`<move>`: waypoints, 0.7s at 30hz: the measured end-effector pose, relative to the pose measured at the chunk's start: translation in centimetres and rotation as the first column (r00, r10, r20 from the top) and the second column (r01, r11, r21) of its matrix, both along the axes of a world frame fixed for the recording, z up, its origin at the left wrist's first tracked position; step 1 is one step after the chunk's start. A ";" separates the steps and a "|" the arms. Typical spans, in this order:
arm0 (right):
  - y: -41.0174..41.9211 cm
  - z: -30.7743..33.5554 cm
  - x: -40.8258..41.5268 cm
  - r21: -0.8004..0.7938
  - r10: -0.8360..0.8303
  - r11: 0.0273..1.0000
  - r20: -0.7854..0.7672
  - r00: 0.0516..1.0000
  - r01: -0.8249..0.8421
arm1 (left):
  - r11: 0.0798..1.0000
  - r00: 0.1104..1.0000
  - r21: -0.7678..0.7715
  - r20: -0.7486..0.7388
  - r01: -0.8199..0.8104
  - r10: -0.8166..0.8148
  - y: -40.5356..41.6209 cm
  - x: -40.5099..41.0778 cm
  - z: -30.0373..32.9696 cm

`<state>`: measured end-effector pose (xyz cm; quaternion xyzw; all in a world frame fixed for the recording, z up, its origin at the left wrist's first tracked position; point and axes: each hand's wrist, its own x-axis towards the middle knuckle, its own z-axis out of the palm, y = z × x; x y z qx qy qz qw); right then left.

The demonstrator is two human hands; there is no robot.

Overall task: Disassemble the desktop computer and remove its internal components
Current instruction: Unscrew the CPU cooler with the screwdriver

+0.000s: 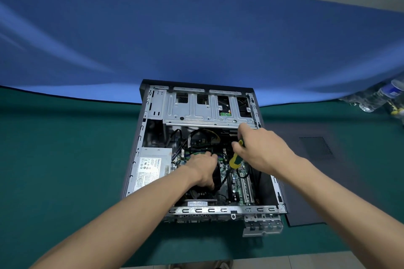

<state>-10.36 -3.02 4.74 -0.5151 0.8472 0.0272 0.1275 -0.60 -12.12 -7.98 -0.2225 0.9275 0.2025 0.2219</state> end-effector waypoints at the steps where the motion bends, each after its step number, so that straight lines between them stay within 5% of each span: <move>1: -0.1 0.2 -0.2 0.019 0.022 1.000 0.102 0.995 -0.024 | 1.000 1.000 -0.008 0.000 0.003 -0.003 0.0 0.0 0.0; 3: -0.1 0.3 -0.1 0.040 0.026 0.999 0.162 0.986 -0.033 | 1.000 1.000 -0.014 0.001 0.006 -0.006 0.0 0.0 0.0; 7: -0.1 -0.2 0.4 0.009 -0.006 1.000 -0.158 0.987 0.008 | 1.000 1.000 0.001 -0.005 0.002 -0.002 0.0 0.0 -0.1; 12: -0.5 0.4 -0.3 0.038 0.020 0.999 0.222 0.975 -0.029 | 1.000 1.000 -0.008 -0.009 0.009 -0.009 -0.1 0.0 -0.1; 17: -0.2 0.0 -0.3 0.071 -0.083 0.993 -0.128 0.988 0.092 | 1.000 1.000 0.003 -0.011 0.001 -0.001 0.0 0.1 -0.2; 21: -0.1 0.5 -0.6 0.055 0.017 0.998 0.272 0.962 -0.033 | 1.000 1.000 -0.009 -0.006 0.005 -0.005 0.0 0.1 -0.1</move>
